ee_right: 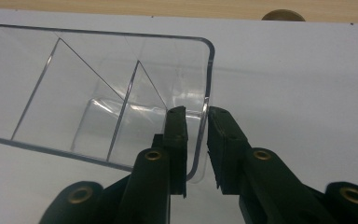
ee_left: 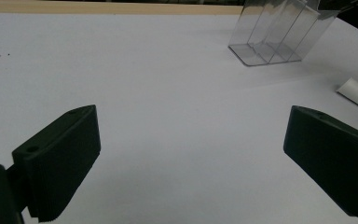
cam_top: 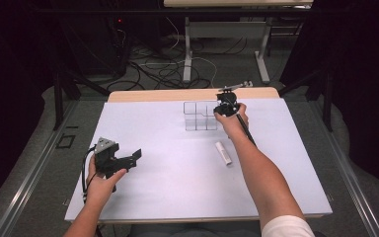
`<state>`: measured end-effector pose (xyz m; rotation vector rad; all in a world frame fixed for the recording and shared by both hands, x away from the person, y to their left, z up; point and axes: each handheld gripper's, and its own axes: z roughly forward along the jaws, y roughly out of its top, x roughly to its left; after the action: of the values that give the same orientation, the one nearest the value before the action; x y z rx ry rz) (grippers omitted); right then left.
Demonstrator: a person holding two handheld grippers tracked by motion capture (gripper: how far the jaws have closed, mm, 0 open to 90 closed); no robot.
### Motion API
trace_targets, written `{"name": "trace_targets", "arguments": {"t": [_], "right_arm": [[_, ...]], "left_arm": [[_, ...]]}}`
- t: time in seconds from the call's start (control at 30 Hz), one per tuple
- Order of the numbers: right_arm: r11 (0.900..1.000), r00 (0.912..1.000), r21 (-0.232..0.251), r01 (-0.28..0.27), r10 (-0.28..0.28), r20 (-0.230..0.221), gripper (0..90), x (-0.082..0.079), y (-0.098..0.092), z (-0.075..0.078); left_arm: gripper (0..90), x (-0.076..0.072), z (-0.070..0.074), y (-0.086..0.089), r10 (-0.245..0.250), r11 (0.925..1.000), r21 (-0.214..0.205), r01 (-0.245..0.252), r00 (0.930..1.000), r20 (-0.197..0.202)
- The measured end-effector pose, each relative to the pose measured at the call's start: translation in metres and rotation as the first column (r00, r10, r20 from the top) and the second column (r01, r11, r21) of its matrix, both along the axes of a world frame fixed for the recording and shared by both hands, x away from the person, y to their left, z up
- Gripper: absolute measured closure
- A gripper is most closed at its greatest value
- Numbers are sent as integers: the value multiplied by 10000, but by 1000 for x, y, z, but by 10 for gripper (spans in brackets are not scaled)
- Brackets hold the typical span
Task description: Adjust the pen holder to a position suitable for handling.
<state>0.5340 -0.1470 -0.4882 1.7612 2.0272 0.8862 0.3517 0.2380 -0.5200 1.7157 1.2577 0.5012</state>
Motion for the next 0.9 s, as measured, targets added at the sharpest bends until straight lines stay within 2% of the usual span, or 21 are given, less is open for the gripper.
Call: {"name": "trace_targets", "arguments": {"t": [0.07, 0.1, 0.2, 0.37, 0.6, 0.9], "right_arm": [[9997, 9997, 28, 233, -233, 43, 791, 0, 3, 0], [9992, 9992, -130, 372, -373, -109, 799, 0, 3, 1], [9981, 9980, -180, 595, -599, -217, 815, 1, 5, 2], [9951, 9944, -90, 987, -990, -383, 844, 2, 6, 4], [9944, 9931, -123, 1054, -1059, -498, 851, 2, 7, 6], [9930, 9910, 77, 1175, -1167, -652, 854, 0, 5, 7]], "left_arm": [[39, 0, 0, 0, -10, 10000, 7, 10, 10000, -3], [39, 0, 0, 0, -13, 10000, 9, 13, 10000, 0], [40, 0, 0, 0, -26, 10000, 14, 26, 10000, 4], [40, 0, 0, 0, 15, 10000, -63, -15, 10000, 7], [40, 0, 0, 0, -48, 10000, -7, 48, 10000, 0], [40, 0, 0, 0, -56, 10000, 16, 56, 10000, -11]]}}
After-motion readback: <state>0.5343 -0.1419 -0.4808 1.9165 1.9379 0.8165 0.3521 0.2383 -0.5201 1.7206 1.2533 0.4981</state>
